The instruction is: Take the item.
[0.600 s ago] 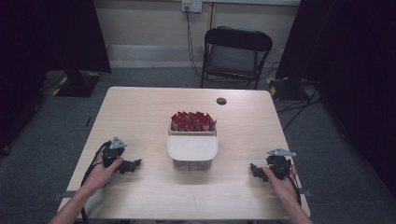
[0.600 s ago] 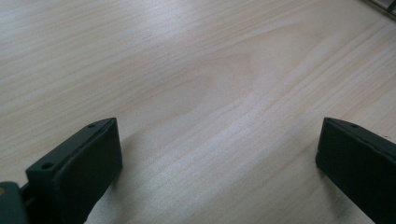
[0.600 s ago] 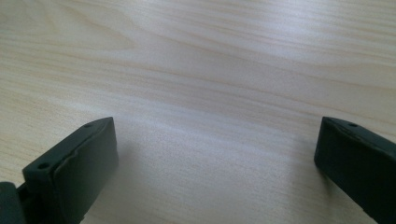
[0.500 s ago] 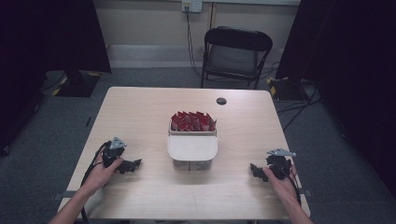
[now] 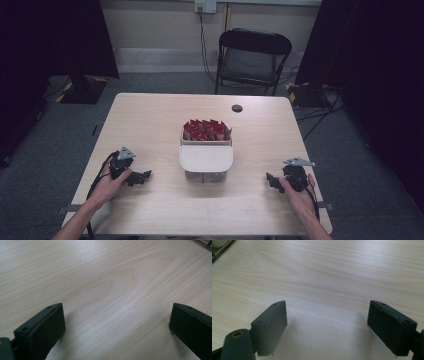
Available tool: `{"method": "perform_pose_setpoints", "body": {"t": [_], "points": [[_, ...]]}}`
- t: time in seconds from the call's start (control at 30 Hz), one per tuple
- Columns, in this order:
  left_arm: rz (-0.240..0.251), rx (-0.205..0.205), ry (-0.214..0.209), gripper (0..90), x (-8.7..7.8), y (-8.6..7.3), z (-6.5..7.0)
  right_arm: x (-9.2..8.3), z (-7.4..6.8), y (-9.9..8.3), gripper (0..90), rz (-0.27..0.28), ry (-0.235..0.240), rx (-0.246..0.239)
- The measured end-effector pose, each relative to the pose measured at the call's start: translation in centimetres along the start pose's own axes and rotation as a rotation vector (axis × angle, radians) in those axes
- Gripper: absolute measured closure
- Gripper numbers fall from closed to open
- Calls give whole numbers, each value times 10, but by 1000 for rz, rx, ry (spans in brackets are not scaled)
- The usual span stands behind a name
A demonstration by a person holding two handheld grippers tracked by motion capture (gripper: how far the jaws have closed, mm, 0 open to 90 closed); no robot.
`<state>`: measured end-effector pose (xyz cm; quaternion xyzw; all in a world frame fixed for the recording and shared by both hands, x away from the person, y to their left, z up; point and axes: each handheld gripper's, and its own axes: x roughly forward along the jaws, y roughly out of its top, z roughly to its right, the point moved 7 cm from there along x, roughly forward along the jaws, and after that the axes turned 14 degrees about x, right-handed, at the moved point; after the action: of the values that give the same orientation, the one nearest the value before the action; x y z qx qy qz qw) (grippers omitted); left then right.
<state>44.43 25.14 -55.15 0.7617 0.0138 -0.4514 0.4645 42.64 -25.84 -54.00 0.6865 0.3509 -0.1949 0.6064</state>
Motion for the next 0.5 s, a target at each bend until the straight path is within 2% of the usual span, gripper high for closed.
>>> {"method": "perform_pose_setpoints", "body": {"t": [0.07, 0.23, 0.3, 0.37, 0.5], "points": [[0, 1, 0, 0, 0, 0, 0, -1, -1, 1, 142, -5, 12, 7], [0, 1, -1, 0, 0, 0, 0, -6, 0, 7, 144, 24, 30, 35], [0, 0, -1, 0, 0, 0, 0, -6, 0, 6, 145, 17, 26, 21], [0, 1, 0, 0, 0, 0, 0, -6, -2, 6, 146, 10, 43, 13], [0, 1, 0, 0, 0, 0, 0, -10, -4, 11, 151, 34, 56, 2]]}}
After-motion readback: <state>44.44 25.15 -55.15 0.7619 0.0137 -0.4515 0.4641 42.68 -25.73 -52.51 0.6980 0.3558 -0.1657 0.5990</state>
